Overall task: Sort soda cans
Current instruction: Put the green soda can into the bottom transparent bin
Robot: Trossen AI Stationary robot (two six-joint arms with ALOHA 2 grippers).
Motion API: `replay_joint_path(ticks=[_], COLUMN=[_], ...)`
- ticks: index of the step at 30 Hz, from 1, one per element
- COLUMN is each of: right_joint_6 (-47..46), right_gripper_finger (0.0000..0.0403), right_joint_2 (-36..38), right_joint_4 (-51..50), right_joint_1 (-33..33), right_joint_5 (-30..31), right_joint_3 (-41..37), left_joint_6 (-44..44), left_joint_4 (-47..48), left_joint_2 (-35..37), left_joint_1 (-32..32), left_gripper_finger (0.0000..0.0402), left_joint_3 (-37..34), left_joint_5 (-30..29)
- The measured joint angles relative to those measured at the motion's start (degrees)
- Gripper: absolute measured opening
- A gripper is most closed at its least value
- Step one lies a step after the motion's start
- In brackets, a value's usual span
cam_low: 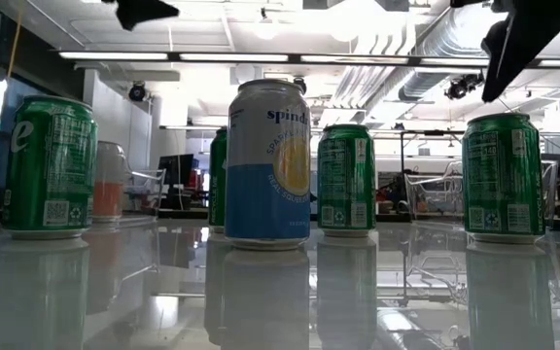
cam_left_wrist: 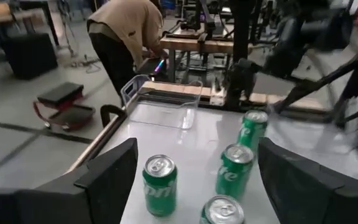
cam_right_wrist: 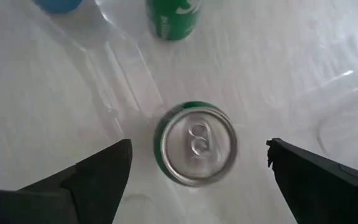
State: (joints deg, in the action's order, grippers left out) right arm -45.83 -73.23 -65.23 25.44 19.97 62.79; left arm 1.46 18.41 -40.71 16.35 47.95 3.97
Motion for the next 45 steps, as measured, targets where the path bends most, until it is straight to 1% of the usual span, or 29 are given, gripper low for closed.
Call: replay_joint_path(ticks=[4,8,12,15,20,23,25,28,30,32,34,37,40,42,45], right_joint_6=[1.28,2.76,4.64,5.88,6.01,5.87,5.85,6.0,6.68,7.27,7.34,7.52,6.76,5.59,2.23], right_gripper_finger=[0.0365,0.0365,0.0365,0.0365,0.0363,0.0349,0.0328,0.0294,0.0291,0.0291,0.0291,0.0291,0.0291,0.0291,0.0291], right_joint_2=[0.0,0.0,0.0,0.0,-0.01,-0.64,-1.62,-3.59,-4.65,-5.01,-5.59,-4.92,-5.11,-5.22,-4.6], right_joint_4=[4.22,5.96,9.21,11.79,13.86,14.14,14.24,14.38,13.99,12.81,9.37,0.95,-6.63,-10.14,-11.69], right_joint_1=[-1.6,-4.38,-6.37,-7.45,-7.97,-7.97,-7.97,-7.99,-8.15,-8.17,-8.12,-7.38,-4.8,-1.99,3.22], right_joint_5=[-0.69,-3.29,-5.9,-8.43,-9.39,-9.12,-9.15,-9.34,-9.67,-9.69,-9.52,-7.84,-7.15,-8.97,-14.2], right_joint_3=[-2.99,-5.92,-8.24,-9.8,-11.83,-11.94,-11.94,-11.66,-11.11,-9.65,-6.03,2.98,11.83,17.13,23.76], left_joint_6=[2.64,4.11,5.9,5.53,6.66,6.43,5.54,3.79,3.23,3.23,3.23,3.22,3.11,3.13,3.16], left_joint_4=[-7.96,-14.29,-17.56,-19.97,-21.75,-22.25,-22.75,-24.93,-26.7,-29.27,-31.25,-33.51,-34.79,-34.97,-35.82], left_joint_2=[-2.88,-6.56,-9.71,-11.78,-15.87,-18.87,-20.93,-24.15,-26.25,-28.28,-30.01,-32.08,-33.43,-33.95,-34.56], left_joint_1=[-7.68,-15.16,-21.03,-24.33,-29.6,-32.15,-33.51,-35.02,-35.85,-36.59,-37.26,-38.05,-38.86,-39.47,-39.77], left_gripper_finger=[0.0295,0.0289,0.0287,0.0287,0.0287,0.0287,0.0287,0.0287,0.0287,0.0287,0.0287,0.0287,0.0287,0.0287,0.0287], left_joint_3=[-4.14,-4.69,-4.71,-4.71,-4.71,-4.71,-4.73,-4.73,-4.73,-4.73,-4.73,-4.73,-4.74,-4.75,-4.75], left_joint_5=[-7.88,-13.44,-19.14,-22.93,-28.46,-33.47,-36.02,-38.22,-39.08,-39.3,-39.3,-39.28,-39.49,-39.59,-39.61])
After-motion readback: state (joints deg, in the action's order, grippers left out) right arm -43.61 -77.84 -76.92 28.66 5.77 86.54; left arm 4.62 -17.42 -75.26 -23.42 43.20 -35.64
